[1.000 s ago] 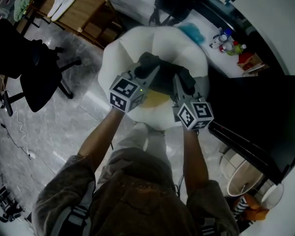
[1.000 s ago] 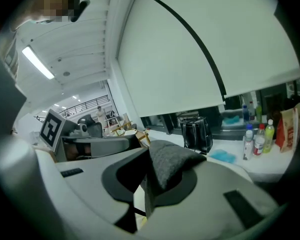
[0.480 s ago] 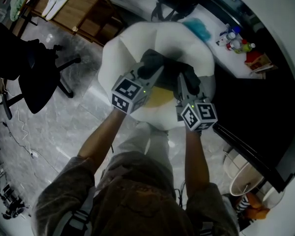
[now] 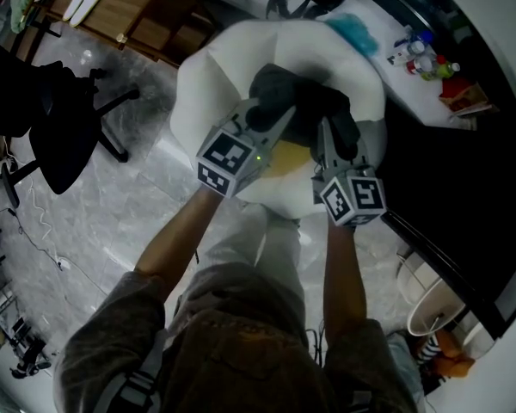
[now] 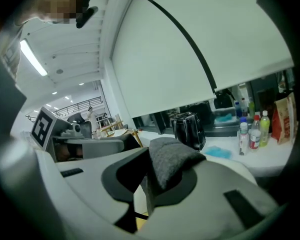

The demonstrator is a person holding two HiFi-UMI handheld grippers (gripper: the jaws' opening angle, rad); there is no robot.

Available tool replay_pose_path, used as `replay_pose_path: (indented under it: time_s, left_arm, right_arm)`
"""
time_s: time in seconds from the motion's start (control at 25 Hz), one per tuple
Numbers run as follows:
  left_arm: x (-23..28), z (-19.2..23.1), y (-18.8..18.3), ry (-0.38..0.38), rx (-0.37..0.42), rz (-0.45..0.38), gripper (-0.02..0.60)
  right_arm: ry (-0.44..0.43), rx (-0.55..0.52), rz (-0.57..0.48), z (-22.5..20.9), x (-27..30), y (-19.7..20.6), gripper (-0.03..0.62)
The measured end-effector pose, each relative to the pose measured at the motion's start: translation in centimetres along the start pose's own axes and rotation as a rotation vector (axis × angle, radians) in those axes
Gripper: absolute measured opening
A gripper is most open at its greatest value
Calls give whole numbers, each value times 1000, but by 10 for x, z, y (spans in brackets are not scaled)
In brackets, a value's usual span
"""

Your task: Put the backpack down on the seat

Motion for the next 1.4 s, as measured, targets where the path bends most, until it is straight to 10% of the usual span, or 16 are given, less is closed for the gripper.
replay_pose_path:
  time_s: [1.4]
  left_arm:
    - [76, 30, 85, -84, -12, 16, 37]
  right_arm:
    - [44, 44, 11, -35, 74, 81, 43]
Point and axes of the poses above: the fingertips, and each gripper's own axes: x forward along the fingers, z to its left, y out of its underside, the point moved 7 cm from there along -x, backward along the fingers, and after that the axes turned 9 degrees about z, right-handed, at the moved point
